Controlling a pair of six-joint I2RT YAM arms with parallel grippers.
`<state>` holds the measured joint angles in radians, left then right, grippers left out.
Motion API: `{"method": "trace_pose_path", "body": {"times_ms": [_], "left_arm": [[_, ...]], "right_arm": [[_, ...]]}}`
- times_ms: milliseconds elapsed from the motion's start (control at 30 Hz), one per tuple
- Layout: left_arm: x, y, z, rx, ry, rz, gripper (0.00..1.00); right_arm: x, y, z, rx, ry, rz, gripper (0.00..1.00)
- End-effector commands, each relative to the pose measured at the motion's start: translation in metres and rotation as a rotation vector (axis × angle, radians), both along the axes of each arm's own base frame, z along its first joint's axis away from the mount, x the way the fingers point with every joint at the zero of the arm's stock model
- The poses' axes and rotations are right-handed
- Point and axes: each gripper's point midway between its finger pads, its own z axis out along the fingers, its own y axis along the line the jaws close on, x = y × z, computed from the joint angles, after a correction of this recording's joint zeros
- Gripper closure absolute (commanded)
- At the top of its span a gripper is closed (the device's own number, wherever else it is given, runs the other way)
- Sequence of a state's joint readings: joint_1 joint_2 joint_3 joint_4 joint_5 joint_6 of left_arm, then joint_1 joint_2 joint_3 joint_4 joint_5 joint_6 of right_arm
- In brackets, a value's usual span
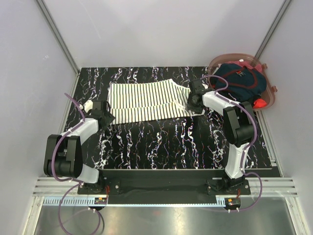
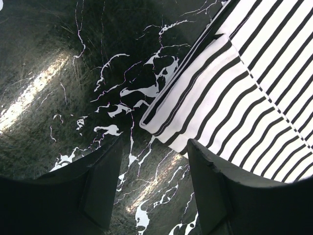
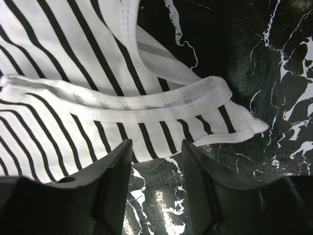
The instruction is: Fold and stack the tank tops
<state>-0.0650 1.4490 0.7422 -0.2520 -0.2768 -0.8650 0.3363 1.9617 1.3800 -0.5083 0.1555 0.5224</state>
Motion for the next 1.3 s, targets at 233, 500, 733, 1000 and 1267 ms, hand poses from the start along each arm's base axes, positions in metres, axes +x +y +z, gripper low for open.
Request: {"method": "trace_pose_path", "body": {"times_ms": [233,500,733,1000,1267], "left_arm": [[0.008,-0.004,-0.006,-0.025,-0.006,0.001,0.38],[0.008,-0.002,-0.015,-0.020,0.015,0.013,0.46],[0.017,0.007,-0.014,-0.009,0.017,0.038,0.59],[0.016,0.016,-0.020,-0.020,0.025,0.046,0.67],[0.023,0.013,-0.024,-0.029,0.026,0.020,0.95]], "right_arm": [[0.007,-0.015,-0.009,-0.020,-0.023,-0.098,0.45],[0.004,-0.020,-0.006,-0.031,-0.041,-0.109,0.46],[-0.004,-0.027,0.012,-0.045,-0.076,-0.125,0.44],[-0.009,-0.031,0.004,-0.061,-0.061,-0.136,0.40],[0.005,-0.036,-0.004,-0.108,-0.056,-0.165,0.81]]}}
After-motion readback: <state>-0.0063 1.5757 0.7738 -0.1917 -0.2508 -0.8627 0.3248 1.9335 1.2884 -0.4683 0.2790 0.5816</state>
